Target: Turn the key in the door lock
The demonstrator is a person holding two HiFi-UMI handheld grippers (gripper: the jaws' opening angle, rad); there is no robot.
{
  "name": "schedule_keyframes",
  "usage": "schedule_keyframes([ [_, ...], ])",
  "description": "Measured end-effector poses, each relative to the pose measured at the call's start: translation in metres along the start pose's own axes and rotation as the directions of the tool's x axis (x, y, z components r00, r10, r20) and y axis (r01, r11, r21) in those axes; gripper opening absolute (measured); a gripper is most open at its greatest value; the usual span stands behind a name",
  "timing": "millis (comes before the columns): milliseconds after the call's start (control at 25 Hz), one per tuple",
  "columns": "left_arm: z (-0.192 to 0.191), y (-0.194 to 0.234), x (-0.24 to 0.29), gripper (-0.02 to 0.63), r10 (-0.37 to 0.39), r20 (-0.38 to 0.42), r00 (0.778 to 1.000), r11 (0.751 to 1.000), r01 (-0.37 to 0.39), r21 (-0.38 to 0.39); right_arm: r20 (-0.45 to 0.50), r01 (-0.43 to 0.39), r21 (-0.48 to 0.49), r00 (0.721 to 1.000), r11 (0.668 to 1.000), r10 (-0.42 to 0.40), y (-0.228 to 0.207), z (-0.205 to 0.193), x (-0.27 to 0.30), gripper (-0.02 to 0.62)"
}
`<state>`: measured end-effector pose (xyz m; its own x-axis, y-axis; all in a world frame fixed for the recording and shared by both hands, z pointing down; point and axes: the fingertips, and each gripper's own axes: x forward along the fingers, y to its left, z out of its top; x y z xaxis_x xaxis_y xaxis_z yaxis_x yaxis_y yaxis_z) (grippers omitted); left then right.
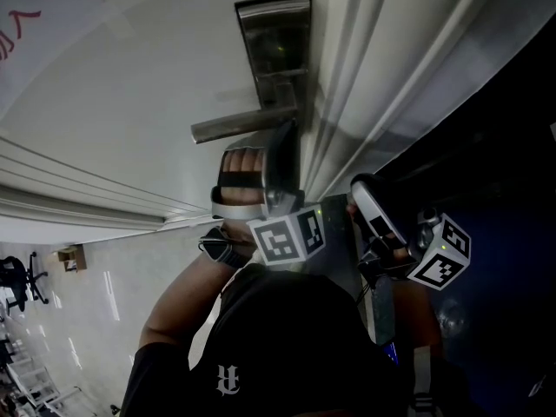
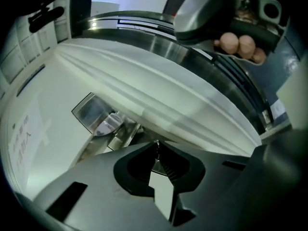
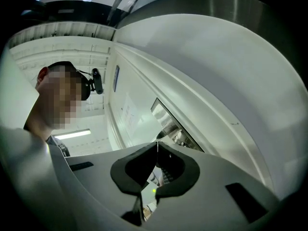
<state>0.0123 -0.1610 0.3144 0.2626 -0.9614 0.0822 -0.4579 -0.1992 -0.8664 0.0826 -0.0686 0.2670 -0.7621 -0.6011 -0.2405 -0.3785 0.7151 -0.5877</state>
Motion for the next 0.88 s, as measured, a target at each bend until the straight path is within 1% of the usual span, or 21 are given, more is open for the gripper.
schedule_keyframes([
  [80, 0.0, -0.001, 0.0, 0.024, 0.008, 0.002, 1.0, 0.996, -0.009, 0.084, -0.006, 0.004, -0.008, 1.0, 1.0, -0.004, -0.001, -0.002, 0.001, 0.017],
  [200, 0.0, -0.002, 0.0, 0.02, 0.021, 0.009, 1.0, 0.979, -0.023, 0.203, -0.016, 0.017, -0.026, 1.0, 1.0, -0.017, -0.003, -0.004, 0.001, 0.017],
  [360, 0.001, -0.004, -0.001, 0.015, 0.024, 0.031, 0.999, 0.946, -0.033, 0.323, -0.022, 0.031, -0.039, 0.999, 0.999, -0.032, -0.006, -0.007, 0.0, 0.017],
  [520, 0.001, -0.003, -0.001, 0.012, 0.031, 0.042, 0.999, 0.901, -0.046, 0.431, -0.03, 0.041, -0.054, 0.999, 0.998, -0.042, -0.008, -0.008, 0.001, 0.017],
  [720, 0.002, -0.003, 0.0, 0.011, 0.028, 0.065, 0.998, 0.859, -0.057, 0.509, -0.039, 0.047, -0.068, 0.998, 0.997, -0.049, -0.009, -0.01, 0.003, 0.017],
  [800, 0.002, -0.003, 0.0, 0.011, 0.026, 0.076, 0.997, 0.851, -0.062, 0.521, -0.041, 0.049, -0.075, 0.998, 0.996, -0.052, -0.009, -0.011, 0.004, 0.017],
  [880, 0.002, -0.003, 0.0, 0.012, 0.02, 0.088, 0.996, 0.855, -0.062, 0.516, -0.042, 0.052, -0.078, 0.998, 0.996, -0.055, -0.008, -0.012, 0.005, 0.017],
])
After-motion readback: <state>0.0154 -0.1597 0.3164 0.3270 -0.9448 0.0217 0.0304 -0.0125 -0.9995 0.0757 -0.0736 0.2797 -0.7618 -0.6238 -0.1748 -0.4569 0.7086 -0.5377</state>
